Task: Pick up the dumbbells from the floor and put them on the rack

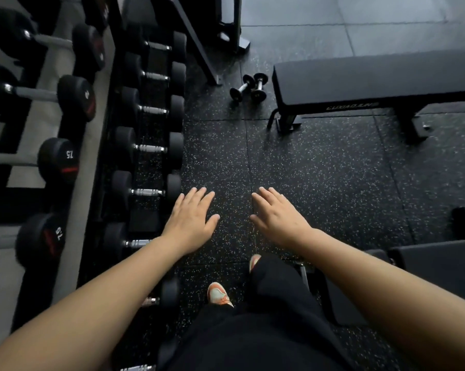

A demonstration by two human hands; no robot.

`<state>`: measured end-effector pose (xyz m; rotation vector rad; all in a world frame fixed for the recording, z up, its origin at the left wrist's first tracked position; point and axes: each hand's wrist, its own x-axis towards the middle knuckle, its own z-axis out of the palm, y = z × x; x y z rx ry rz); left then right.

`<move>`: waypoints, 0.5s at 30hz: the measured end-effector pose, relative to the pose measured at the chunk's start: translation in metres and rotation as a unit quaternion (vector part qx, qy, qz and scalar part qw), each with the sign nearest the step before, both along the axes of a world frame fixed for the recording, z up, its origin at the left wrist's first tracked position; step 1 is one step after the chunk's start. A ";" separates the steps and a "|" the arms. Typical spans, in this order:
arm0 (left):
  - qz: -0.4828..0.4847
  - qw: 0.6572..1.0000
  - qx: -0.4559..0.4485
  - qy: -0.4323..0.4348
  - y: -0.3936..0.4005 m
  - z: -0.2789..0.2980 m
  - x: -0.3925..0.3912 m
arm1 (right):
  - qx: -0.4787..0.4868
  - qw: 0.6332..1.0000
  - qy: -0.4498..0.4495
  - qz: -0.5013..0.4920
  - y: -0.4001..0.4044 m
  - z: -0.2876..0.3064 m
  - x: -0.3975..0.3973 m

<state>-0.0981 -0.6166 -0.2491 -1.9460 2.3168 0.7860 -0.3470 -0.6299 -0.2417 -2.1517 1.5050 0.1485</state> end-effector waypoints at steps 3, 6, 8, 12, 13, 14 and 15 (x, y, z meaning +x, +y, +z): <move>-0.017 1.000 0.006 0.002 -0.045 -0.008 -0.008 | 0.003 1.000 0.002 -0.011 -0.041 -0.009 -0.007; -0.020 1.000 0.014 -0.007 -0.104 -0.017 -0.020 | 0.011 1.000 0.008 -0.003 -0.094 -0.019 -0.019; -0.014 1.000 0.018 -0.018 -0.140 -0.021 -0.029 | 0.011 1.000 0.011 0.009 -0.131 -0.024 -0.027; 0.013 0.999 0.046 -0.024 -0.208 -0.020 -0.049 | 0.020 1.000 -0.003 0.013 -0.204 -0.020 -0.047; 0.018 0.998 0.049 -0.026 -0.220 -0.019 -0.052 | 0.021 1.000 -0.005 0.018 -0.216 -0.019 -0.050; 0.020 0.998 0.049 -0.029 -0.238 -0.018 -0.056 | 0.022 0.999 -0.003 0.026 -0.234 -0.018 -0.055; 0.023 0.998 0.045 -0.029 -0.258 -0.019 -0.060 | 0.021 0.999 -0.002 0.032 -0.253 -0.018 -0.060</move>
